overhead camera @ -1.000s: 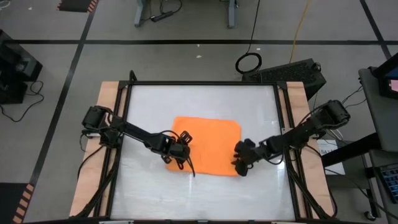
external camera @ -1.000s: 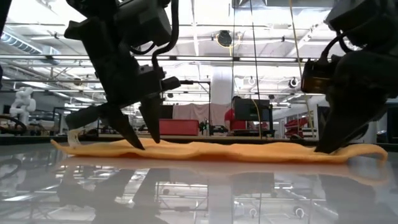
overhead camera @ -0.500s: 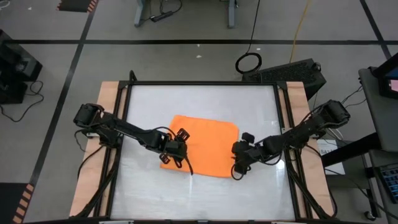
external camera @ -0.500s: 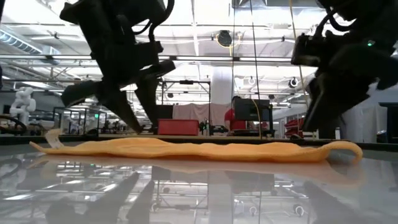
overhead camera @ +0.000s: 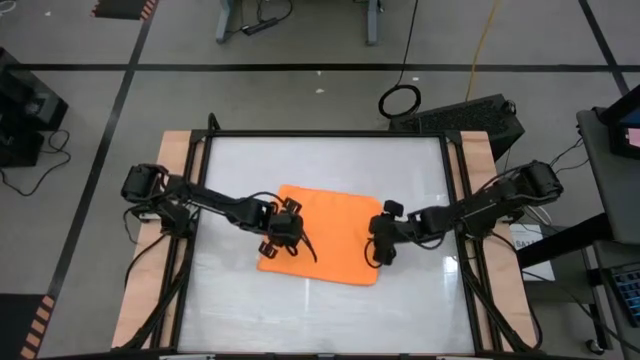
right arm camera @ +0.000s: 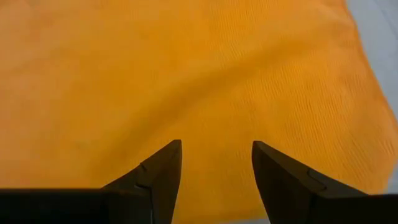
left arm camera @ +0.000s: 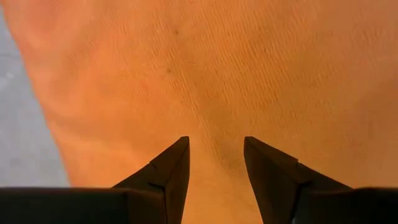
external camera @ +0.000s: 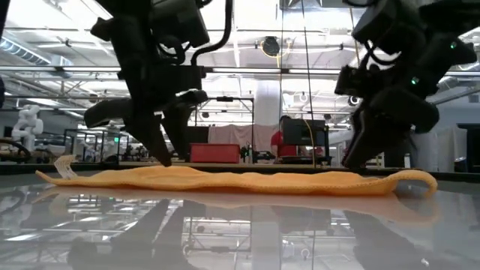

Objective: Roll towel
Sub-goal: Fold the orange towel

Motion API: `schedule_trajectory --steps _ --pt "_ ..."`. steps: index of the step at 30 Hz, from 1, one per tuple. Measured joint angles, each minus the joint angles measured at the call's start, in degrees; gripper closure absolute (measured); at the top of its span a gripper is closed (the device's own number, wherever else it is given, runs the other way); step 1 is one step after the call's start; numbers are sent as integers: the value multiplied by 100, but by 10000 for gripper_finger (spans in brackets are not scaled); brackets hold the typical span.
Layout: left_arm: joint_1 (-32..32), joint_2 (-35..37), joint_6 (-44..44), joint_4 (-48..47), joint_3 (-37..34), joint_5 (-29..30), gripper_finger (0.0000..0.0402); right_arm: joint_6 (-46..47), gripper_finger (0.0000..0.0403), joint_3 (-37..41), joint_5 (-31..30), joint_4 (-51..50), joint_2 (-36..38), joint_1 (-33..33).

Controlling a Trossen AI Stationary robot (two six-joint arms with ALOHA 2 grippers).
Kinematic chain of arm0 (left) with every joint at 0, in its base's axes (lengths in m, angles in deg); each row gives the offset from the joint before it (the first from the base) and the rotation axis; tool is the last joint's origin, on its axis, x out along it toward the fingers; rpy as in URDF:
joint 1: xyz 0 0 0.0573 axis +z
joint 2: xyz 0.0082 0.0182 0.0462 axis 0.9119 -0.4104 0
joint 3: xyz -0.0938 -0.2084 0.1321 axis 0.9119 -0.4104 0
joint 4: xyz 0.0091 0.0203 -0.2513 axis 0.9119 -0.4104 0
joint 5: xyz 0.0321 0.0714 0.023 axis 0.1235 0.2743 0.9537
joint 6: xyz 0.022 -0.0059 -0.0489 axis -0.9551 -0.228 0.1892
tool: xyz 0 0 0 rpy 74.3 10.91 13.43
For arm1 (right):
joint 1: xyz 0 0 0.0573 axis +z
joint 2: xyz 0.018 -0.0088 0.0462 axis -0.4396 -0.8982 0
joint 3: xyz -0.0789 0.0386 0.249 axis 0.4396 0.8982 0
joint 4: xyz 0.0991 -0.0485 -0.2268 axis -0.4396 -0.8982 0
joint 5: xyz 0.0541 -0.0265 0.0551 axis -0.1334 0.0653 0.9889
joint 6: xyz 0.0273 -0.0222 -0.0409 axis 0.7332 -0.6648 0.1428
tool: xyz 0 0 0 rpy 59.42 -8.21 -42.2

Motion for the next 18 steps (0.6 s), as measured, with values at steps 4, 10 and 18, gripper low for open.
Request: schedule_trajectory --steps 4,10,18 --pt "79 -105 122 -85 2 -192 242 -27 216 172 27 -99 0 -39" --pt "157 -375 181 -19 6 -822 242 -6 216 503 144 54 21 -37" --pt "142 -449 426 360 29 -948 242 -311 216 603 275 -165 33 -42"
